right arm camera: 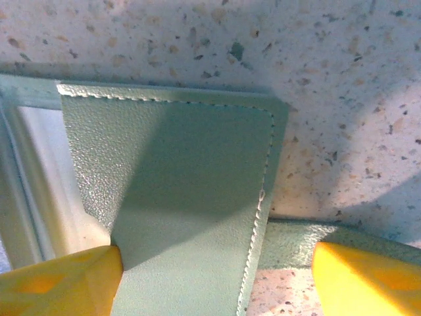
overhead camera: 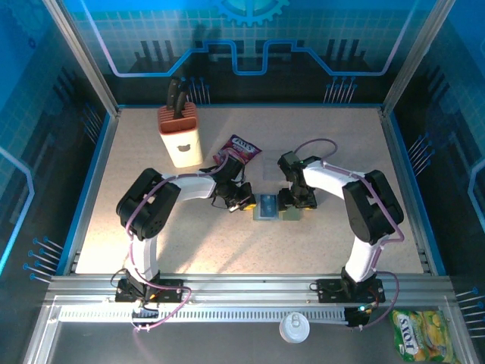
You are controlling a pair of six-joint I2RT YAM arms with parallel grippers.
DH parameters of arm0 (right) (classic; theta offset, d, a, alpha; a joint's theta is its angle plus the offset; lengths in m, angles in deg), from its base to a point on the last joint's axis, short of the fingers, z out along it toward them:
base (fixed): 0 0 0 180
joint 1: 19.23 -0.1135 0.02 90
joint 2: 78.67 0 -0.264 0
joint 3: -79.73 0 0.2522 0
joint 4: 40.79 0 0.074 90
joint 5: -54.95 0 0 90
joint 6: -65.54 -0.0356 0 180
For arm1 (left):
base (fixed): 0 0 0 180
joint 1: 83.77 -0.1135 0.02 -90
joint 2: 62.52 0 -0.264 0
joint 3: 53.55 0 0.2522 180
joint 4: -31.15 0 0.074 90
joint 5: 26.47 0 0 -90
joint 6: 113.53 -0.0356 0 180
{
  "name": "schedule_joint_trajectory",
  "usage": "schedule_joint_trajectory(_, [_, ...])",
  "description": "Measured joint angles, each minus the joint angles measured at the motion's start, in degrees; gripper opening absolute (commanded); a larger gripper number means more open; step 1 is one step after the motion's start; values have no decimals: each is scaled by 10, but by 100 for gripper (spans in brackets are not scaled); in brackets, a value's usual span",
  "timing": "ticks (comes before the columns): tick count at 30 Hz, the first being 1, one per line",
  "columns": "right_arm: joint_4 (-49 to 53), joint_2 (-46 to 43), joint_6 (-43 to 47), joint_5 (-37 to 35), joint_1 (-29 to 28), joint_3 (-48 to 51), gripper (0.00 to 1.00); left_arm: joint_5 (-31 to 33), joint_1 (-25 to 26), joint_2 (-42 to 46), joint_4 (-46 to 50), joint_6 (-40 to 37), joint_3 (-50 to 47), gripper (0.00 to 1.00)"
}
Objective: Take the credit cards out of the card holder
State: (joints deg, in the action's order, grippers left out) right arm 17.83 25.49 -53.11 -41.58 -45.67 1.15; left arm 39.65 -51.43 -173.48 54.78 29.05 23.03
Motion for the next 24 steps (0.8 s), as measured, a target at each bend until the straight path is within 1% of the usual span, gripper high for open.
schedule_joint_trajectory(8, [5,-3,9,14,7,-3,74,1,-5,10,20,-4,2,2])
schedule_joint_trajectory(14, [5,-49,8,42,10,-6,71,0,-7,32,34,-15,22,3])
schedule_joint_trajectory(17, [-2,-79,7,79,12,-7,68,0,-1,37,33,-17,34,3])
schedule_joint_trajectory(20, [-30,-94,2,139,16,-7,64,0,12,37,30,-17,36,5])
schedule_joint_trajectory(24, [-85,-92,-6,228,26,4,61,0,29,37,23,-15,36,4])
